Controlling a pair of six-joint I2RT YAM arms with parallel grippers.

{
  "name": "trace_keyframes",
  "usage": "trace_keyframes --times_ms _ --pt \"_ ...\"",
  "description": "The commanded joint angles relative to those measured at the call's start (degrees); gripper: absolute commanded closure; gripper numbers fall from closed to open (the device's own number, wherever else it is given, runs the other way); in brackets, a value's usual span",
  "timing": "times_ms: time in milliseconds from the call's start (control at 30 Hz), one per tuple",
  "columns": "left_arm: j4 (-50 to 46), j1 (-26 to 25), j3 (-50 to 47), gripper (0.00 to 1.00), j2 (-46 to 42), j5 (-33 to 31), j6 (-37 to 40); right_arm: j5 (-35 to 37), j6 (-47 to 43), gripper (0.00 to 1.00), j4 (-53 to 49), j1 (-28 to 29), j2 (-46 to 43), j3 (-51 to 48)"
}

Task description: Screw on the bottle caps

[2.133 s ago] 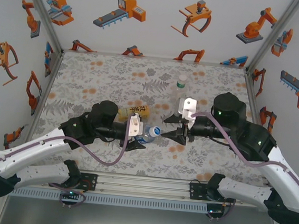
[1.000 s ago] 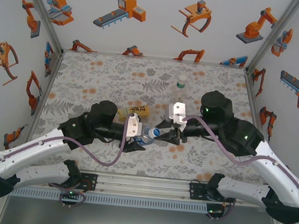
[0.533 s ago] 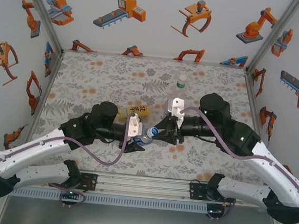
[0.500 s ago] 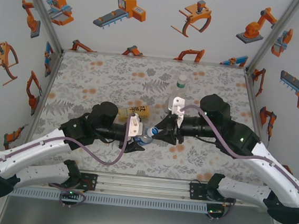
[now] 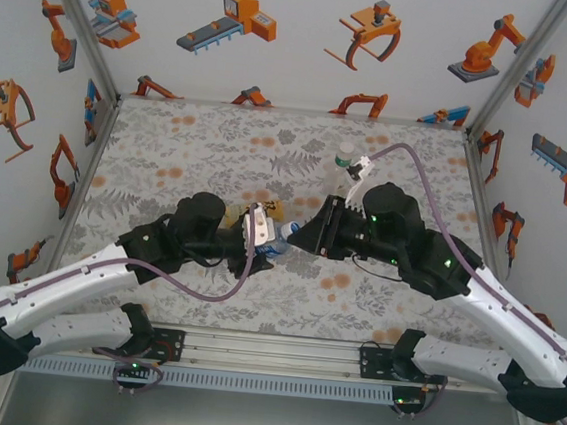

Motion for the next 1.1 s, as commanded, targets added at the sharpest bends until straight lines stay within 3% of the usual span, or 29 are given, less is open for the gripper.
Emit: trace_keyframes --times_ms 0,100,200,300,500,767,1067 --pt "3.0 -1.4 0.2 1.00 -0.9 6.2 1.8 9.8 4.4 1.00 -1.1 -1.0 0.0 0.4" --pt "2.6 -1.4 0.3 1.00 -0.9 6.5 1.9 6.0 -3.5 0.99 8.9 -0.9 -3.0 -3.6" --pt "1.8 -1.4 0.7 1.00 -1.0 7.8 2.2 4.7 -13.4 0.78 13.4 -1.0 -6.2 -5.8" --pt "0.2 -1.3 1.8 1.00 -0.7 10.5 2.7 2.0 -25.0 0.65 15.0 -0.9 -8.2 -6.0" --pt "-0.3 -1.3 3.3 1.00 -0.9 16.2 2.4 -13.1 -43.5 0.55 22.4 -0.9 -9.3 -6.5" --pt "7.2 -1.4 3.4 1.00 -1.4 22.1 -2.0 -33.3 -48.7 0.51 33.0 -0.9 -6.5 -6.0" --pt "12.7 -1.5 4.8 1.00 -0.7 28.6 -5.0 -40.4 -49.2 0.53 39.6 -0.9 -6.2 -8.1"
